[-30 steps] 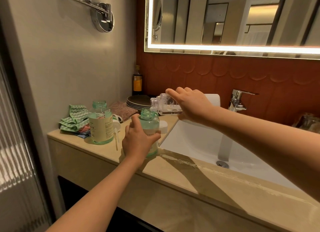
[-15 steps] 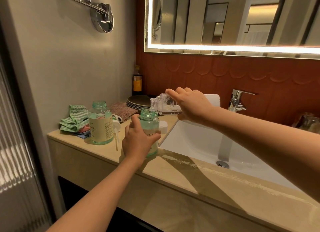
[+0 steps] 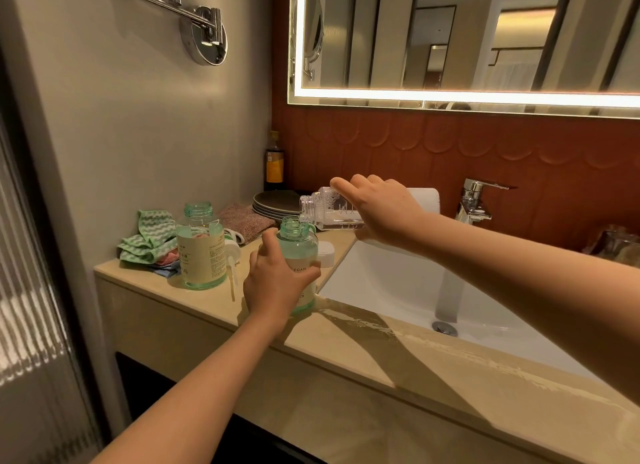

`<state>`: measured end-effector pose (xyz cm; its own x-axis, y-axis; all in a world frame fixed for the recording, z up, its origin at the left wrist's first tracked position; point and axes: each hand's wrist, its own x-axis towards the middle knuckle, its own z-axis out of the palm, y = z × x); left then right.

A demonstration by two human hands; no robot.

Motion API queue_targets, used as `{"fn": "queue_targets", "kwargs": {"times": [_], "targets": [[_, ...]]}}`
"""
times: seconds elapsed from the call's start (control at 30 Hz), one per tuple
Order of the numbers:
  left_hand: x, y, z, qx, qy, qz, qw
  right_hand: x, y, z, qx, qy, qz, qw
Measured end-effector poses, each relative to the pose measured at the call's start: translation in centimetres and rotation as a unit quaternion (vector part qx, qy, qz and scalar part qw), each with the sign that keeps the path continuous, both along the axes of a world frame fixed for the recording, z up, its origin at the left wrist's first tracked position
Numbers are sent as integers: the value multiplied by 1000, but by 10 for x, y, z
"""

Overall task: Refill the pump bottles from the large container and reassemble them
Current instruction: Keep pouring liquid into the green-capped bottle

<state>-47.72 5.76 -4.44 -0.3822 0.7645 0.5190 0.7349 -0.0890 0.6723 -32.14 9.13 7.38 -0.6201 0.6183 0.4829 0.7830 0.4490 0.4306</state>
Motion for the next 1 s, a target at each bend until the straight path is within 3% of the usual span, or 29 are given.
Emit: {"fn": "queue_targets", "kwargs": {"times": [1.0], "targets": [[0,3,-2,11,8,2,1000,0,-2,2,-4,-4,-4,1000]]}}
